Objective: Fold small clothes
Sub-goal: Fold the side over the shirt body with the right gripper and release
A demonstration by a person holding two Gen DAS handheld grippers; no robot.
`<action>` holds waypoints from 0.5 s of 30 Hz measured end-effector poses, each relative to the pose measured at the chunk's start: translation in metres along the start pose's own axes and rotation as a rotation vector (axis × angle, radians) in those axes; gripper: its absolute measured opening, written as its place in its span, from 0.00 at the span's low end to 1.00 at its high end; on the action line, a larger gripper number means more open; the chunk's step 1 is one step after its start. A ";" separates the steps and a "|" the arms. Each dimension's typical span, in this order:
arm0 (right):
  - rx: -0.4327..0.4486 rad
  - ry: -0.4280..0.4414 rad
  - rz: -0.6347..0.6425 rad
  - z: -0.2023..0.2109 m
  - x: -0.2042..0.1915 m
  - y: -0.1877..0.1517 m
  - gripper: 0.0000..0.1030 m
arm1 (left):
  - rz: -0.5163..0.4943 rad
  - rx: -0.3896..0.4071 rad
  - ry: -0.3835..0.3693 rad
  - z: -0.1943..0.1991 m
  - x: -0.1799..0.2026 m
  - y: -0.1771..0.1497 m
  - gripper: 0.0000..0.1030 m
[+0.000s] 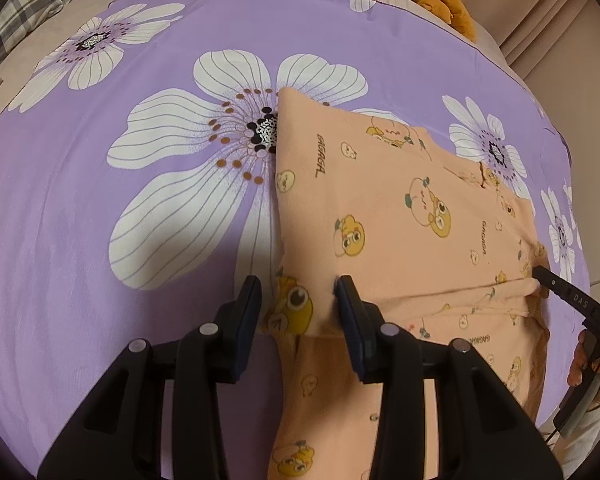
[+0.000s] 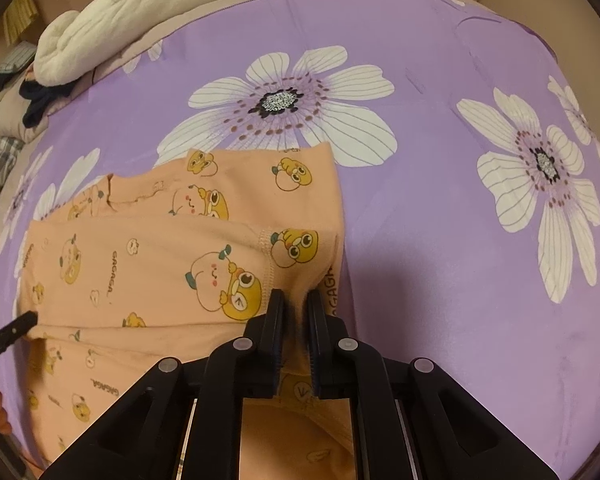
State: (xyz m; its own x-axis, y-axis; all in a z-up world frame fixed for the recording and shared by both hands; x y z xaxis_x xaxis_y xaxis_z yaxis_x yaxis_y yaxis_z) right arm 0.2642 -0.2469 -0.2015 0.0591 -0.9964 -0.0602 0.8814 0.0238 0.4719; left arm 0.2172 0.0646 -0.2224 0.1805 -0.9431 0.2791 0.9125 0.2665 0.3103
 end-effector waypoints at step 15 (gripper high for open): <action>-0.001 -0.011 0.012 0.005 0.002 -0.013 0.14 | -0.002 0.005 0.003 -0.001 0.000 -0.017 0.39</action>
State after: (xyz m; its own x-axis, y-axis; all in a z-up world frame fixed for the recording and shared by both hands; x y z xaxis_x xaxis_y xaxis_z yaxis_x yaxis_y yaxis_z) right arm 0.2503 -0.2501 -0.2035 0.0645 -0.9969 -0.0454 0.8810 0.0355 0.4718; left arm 0.2016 0.0600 -0.2290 0.1801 -0.9441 0.2762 0.9111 0.2659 0.3149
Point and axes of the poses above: each gripper's, at about its wrist camera, not at the fingertips, and z roughly against the way its jaws point, x to its right, y to its top, the point moved 7 cm from there along -z, roughly the way its jaws point, and after that the axes turned 5 degrees about -x, right-handed, at the moved point
